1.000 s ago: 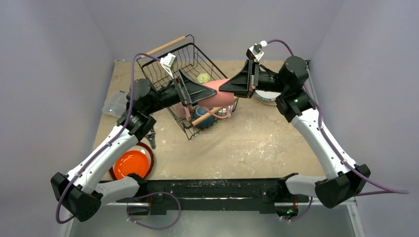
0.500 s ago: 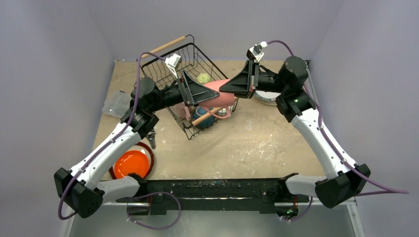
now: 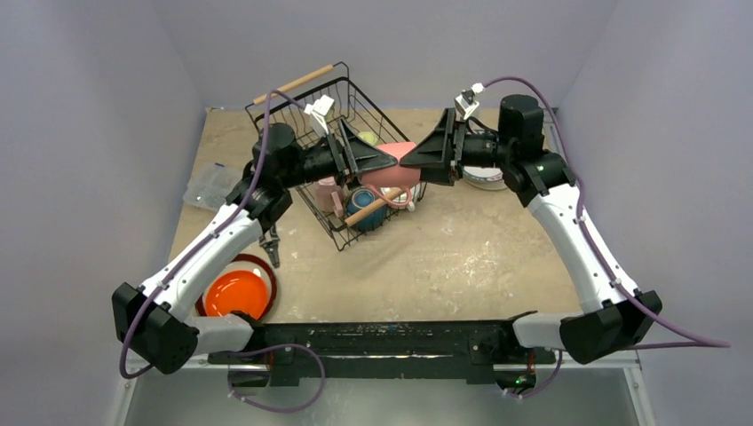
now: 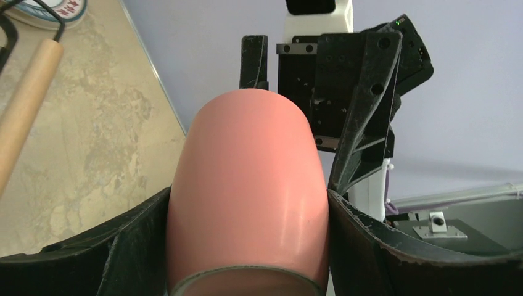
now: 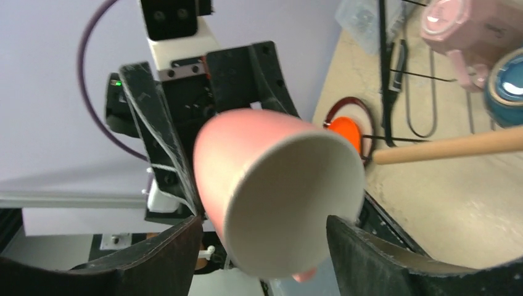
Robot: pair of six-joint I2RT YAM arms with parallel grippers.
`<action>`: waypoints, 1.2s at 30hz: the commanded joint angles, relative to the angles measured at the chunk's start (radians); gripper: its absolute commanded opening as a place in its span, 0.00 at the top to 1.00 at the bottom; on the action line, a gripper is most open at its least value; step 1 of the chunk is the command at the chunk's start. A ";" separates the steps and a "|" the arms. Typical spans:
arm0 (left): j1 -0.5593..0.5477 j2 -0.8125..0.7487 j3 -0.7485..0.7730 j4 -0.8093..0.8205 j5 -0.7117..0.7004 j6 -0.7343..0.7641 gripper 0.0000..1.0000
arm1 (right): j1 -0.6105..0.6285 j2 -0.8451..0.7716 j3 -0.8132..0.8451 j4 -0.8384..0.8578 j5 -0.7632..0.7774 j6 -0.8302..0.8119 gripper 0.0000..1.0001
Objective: Load the mixed dishes into the dish rack
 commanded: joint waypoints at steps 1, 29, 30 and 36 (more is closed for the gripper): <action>0.036 0.015 0.124 -0.037 -0.042 0.008 1.00 | -0.048 0.005 0.089 -0.261 0.060 -0.243 0.21; 0.107 0.667 1.088 -1.218 -0.974 0.333 1.00 | -0.066 0.188 0.402 -0.839 0.773 -0.688 0.02; 0.111 0.697 1.144 -1.253 -1.003 0.319 1.00 | -0.066 0.192 0.402 -0.842 0.776 -0.689 0.03; 0.147 0.848 1.286 -1.357 -1.011 0.195 1.00 | -0.067 0.221 0.399 -0.852 0.789 -0.697 0.03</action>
